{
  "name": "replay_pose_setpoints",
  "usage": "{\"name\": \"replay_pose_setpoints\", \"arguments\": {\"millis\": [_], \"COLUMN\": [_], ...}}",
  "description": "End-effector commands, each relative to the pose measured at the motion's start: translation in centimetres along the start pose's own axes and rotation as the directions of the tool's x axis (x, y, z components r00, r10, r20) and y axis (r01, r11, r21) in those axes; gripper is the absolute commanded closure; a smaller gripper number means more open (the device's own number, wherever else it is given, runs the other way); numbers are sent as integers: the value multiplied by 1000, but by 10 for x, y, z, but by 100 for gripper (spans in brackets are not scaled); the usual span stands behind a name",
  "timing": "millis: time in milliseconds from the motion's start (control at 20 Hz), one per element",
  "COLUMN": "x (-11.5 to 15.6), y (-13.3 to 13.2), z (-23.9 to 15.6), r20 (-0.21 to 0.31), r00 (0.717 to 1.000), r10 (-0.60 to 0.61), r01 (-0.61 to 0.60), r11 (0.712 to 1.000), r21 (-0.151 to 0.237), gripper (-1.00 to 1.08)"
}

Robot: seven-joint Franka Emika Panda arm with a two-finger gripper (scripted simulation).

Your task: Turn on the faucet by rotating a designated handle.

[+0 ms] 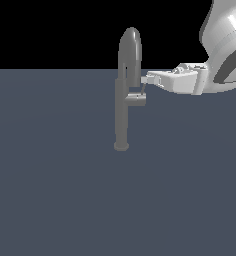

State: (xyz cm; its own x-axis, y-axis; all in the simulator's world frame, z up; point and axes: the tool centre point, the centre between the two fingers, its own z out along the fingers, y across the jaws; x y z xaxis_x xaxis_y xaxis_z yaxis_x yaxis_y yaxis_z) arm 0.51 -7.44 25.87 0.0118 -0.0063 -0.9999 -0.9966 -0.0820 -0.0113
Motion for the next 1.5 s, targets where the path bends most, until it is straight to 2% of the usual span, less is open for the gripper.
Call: {"name": "replay_pose_setpoints", "arguments": {"millis": [0, 300, 400, 750, 800, 850, 1200, 1250, 1300, 1450], "x": [6, 16, 8, 42, 42, 24, 74, 74, 50, 67], "y": [10, 31, 24, 48, 48, 38, 49, 49, 41, 39], "z": [0, 0, 0, 0, 0, 0, 0, 0, 0, 0], "r20": [4, 7, 2, 7, 7, 0, 7, 7, 4, 5], "r00": [1000, 1000, 1000, 1000, 1000, 1000, 1000, 1000, 1000, 1000], "r10": [8, 13, -4, 12, 12, -19, 11, 11, -25, -14], "r01": [-8, -13, 4, -12, -12, 19, -11, -11, 25, 14], "r11": [1000, 1000, 1000, 1000, 1000, 1000, 1000, 1000, 1000, 1000], "r21": [-4, -7, -5, -7, -7, -9, -7, -7, -13, -11], "gripper": [108, 108, 108, 108, 108, 108, 108, 108, 108, 108]}}
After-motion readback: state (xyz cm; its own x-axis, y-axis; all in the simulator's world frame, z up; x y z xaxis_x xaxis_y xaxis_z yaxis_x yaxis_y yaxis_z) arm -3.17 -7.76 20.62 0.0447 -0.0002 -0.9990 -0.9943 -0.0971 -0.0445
